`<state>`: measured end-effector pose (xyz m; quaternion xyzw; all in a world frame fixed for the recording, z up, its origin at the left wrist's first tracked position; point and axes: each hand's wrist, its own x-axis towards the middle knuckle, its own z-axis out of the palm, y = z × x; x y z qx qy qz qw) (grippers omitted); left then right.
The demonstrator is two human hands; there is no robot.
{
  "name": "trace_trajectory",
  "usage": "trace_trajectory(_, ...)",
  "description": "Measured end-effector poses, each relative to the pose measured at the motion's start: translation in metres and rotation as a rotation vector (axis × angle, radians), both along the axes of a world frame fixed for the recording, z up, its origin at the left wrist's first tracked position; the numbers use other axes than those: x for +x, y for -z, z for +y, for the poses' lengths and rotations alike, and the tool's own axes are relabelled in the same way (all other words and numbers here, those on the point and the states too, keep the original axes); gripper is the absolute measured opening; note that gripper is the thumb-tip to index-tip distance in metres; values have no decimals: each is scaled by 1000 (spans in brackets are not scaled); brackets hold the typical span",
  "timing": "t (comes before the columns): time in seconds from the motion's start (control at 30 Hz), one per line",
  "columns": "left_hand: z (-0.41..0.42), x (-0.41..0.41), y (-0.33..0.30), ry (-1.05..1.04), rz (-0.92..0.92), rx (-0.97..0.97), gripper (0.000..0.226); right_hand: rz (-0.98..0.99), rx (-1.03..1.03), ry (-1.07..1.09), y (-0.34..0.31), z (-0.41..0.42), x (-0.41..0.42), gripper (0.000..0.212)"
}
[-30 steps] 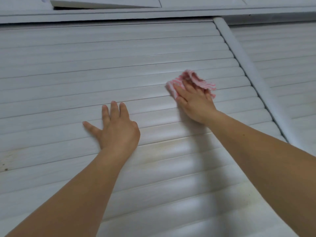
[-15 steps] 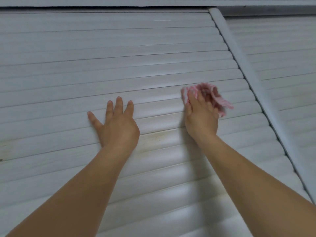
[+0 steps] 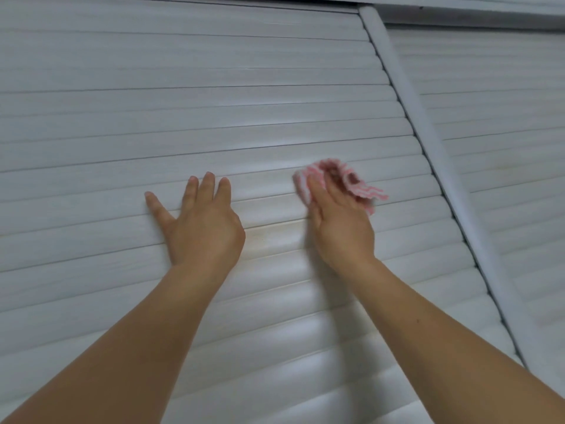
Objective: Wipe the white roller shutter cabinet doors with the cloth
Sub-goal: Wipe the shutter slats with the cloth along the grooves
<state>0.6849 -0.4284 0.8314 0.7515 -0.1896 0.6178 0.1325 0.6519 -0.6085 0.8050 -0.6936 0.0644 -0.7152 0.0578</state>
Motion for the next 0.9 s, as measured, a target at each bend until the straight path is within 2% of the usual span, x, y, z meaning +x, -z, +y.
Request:
trace_trajectory(0.1, 0, 0, 2, -9, 12, 8, 51, 65, 136, 15, -4, 1, -2, 48)
trace_trajectory(0.17, 0, 2, 2, -5, 2, 5, 51, 124, 70, 75, -3, 10, 0, 49)
trace_trajectory(0.23, 2, 2, 2, 3, -18, -3, 51, 122, -30, 109, 1, 6, -2, 48)
trace_trajectory(0.3, 3, 2, 3, 0, -29, 2, 52, 99, -43, 107, 1, -13, -11, 50)
trace_trajectory(0.53, 5, 3, 4, -17, -42, 7, 54, 130, 220, 143, -6, -95, -35, 51)
trace_trajectory(0.7, 4, 4, 6, -6, -23, 1, 54, 97, 468, 92, 3, -107, -36, 50)
trace_trajectory(0.9, 14, 6, 7, 137, -46, -9, 61, 66, 434, 70, 13, -62, -25, 48)
